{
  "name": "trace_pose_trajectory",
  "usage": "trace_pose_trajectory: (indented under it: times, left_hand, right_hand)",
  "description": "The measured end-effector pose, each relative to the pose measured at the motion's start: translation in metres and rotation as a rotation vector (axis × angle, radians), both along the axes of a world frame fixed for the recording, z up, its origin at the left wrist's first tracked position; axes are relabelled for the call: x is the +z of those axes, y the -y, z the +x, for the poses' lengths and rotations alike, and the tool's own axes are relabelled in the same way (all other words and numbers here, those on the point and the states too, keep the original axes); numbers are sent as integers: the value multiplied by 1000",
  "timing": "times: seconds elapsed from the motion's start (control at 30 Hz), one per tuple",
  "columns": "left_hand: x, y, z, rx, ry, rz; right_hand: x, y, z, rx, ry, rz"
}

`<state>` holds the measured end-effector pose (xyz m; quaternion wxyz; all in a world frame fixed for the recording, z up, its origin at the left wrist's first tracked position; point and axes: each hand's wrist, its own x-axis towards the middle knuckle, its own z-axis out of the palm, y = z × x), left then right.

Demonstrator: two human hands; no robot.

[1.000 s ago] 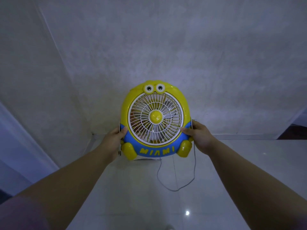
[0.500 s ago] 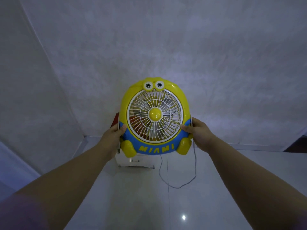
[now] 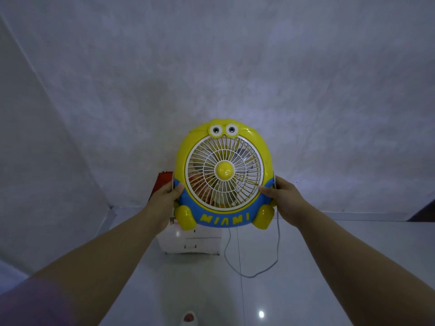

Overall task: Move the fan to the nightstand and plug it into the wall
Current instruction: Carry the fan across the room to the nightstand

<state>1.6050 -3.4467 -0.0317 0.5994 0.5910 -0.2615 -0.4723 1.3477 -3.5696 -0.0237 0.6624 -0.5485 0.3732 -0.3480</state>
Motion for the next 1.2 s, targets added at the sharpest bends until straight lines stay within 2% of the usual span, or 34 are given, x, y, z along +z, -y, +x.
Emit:
trace_pose_trajectory:
  times: [0.57,0.87,1.2]
  left_hand:
    - [-1,144,109,-149,31,18]
    - [-14,205,113,-138,5,80]
    - [-43,285,107,-73,-34,125]
  right_hand:
    - [9,101,92,-161,13,-4]
    - [-9,157,97,-186,-4,22]
    - [-27,272,98,-67,-60,70]
